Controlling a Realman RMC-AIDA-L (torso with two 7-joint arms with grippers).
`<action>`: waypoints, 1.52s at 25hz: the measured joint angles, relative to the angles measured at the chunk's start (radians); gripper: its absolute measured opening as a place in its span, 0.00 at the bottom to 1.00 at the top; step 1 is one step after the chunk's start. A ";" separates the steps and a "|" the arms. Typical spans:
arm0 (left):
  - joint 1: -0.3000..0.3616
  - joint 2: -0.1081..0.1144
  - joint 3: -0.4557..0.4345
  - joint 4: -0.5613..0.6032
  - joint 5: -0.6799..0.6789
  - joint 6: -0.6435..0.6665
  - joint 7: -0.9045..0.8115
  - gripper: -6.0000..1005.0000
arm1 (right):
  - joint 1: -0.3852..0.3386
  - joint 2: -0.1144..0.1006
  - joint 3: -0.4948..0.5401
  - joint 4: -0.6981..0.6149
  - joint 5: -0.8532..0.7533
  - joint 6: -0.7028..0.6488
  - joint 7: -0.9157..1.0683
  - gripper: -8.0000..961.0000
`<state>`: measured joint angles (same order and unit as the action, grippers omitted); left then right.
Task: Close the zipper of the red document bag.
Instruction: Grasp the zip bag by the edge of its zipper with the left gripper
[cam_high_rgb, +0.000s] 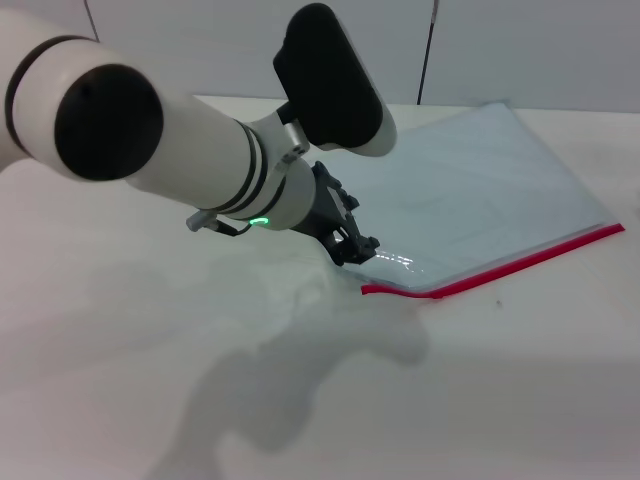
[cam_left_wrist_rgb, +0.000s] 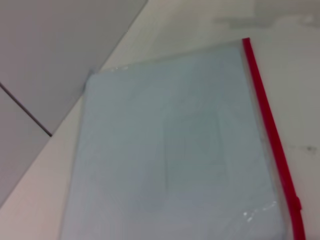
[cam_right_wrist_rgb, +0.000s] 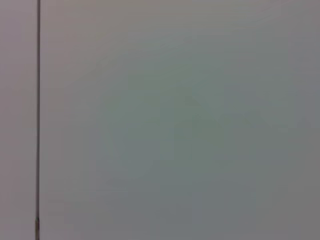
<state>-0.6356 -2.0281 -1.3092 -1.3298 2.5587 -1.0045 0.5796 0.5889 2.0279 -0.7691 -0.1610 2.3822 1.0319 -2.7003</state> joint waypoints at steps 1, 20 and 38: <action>-0.005 0.000 0.002 0.000 0.000 -0.010 0.000 0.46 | 0.000 0.000 0.000 0.000 0.000 0.000 0.000 0.69; -0.081 -0.001 0.065 0.017 0.001 -0.174 0.127 0.53 | 0.008 0.000 -0.004 0.000 -0.001 -0.016 0.000 0.70; -0.134 -0.005 0.141 0.131 0.029 -0.054 0.148 0.53 | 0.019 0.000 -0.005 0.010 -0.002 -0.017 0.001 0.70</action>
<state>-0.7698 -2.0327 -1.1679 -1.1986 2.5878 -1.0585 0.7277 0.6075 2.0280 -0.7737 -0.1506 2.3807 1.0154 -2.6992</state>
